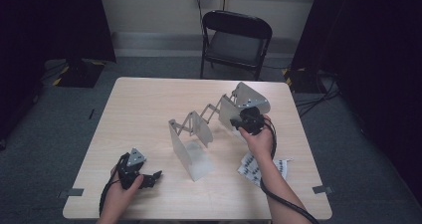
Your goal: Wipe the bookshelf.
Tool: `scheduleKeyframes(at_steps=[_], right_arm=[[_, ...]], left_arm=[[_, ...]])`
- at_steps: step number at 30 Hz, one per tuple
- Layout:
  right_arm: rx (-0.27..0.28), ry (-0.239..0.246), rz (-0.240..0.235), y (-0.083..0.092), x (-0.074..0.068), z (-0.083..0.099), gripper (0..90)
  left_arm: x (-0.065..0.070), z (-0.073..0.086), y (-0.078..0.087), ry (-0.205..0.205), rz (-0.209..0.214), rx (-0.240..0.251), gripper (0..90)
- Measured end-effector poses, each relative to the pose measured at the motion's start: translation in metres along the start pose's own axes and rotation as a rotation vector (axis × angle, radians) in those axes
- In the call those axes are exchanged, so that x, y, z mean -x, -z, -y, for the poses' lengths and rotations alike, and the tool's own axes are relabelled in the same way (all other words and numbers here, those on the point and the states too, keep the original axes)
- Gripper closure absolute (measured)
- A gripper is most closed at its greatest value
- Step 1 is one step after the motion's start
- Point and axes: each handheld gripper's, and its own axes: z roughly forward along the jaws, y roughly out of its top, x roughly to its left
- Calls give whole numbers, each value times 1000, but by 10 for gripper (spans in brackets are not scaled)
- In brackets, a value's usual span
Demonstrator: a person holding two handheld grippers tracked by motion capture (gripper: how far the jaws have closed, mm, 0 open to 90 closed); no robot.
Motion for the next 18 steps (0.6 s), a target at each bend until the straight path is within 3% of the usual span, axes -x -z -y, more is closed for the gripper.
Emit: scheduleKeyframes(at_steps=[13,18], right_arm=[[-38,-2,-16,-10,-1,-2,869],[-38,34,-22,-10,-4,-4,899]], left_arm=[[0,0,0,0,1,0,128],[0,0,0,0,1,-1,128]])
